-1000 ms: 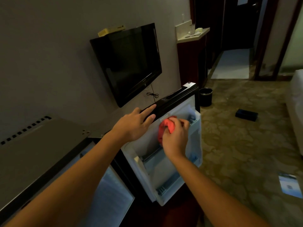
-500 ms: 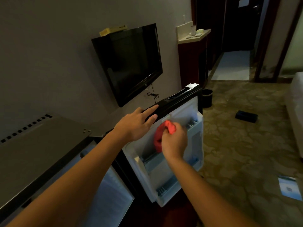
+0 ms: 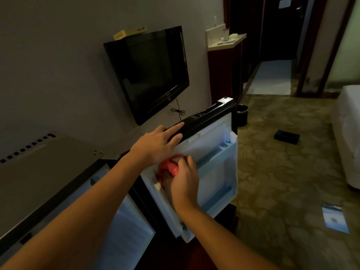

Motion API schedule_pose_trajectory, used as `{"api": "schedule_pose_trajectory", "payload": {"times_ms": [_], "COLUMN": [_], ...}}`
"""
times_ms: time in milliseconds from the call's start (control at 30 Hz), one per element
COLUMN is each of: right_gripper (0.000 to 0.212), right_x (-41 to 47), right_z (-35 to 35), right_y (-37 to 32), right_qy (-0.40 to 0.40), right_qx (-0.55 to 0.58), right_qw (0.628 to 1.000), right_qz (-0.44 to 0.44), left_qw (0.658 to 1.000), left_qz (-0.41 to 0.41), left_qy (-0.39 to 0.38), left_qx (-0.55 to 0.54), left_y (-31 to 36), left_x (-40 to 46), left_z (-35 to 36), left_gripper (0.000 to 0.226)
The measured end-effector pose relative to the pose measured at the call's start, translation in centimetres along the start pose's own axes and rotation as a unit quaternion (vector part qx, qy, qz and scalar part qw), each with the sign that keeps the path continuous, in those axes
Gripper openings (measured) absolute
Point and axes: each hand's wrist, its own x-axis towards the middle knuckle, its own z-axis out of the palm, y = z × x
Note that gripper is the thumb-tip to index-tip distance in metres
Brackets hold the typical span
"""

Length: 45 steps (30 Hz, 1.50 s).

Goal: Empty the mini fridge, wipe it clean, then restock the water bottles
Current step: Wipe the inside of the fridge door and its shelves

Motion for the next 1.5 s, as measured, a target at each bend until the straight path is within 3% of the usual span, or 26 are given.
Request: {"api": "schedule_pose_trajectory", "payload": {"times_ms": [300, 433, 567, 900, 1033, 1167, 1367, 1500], "right_gripper": [0.038, 0.019, 0.016, 0.017, 0.021, 0.04, 0.042, 0.029], "right_x": [4.0, 7.1, 10.0, 9.8, 6.6, 3.1, 0.9, 1.0], "right_z": [-2.9, -4.3, -5.7, -5.0, -3.3, -1.5, -0.9, -1.6], "right_y": [1.4, 2.5, 3.6, 3.0, 0.8, -1.3, -1.6, -0.7], "right_qy": [0.011, 0.066, 0.113, 0.104, 0.048, -0.022, -0.047, -0.079], "right_qx": [-0.058, -0.072, -0.09, -0.044, -0.029, 0.005, -0.003, -0.023], "right_qw": [0.997, 0.992, 0.983, 0.984, 0.987, 0.987, 0.994, 0.996], "right_qz": [0.059, 0.083, 0.114, 0.136, 0.148, 0.156, 0.097, 0.036], "left_qw": [1.0, 1.0, 1.0, 1.0, 1.0, 1.0, 1.0, 1.0], "left_qz": [-0.006, -0.003, 0.004, 0.0, -0.005, -0.009, -0.002, 0.002], "left_qy": [-0.001, 0.0, 0.0, 0.002, 0.01, 0.012, 0.019, 0.021], "left_qx": [-0.007, -0.009, -0.013, -0.008, -0.002, 0.0, 0.001, -0.001], "left_y": [-0.1, 0.2, 0.3, 0.1, -0.1, -0.3, -0.3, 0.0], "left_x": [-0.1, -0.3, -0.4, 0.1, 0.2, 0.4, 0.2, -0.1], "left_z": [0.0, -0.2, -0.3, 0.0, 0.0, 0.2, 0.3, 0.2], "left_gripper": [0.051, 0.052, 0.052, 0.052, 0.051, 0.052, 0.052, 0.052]}}
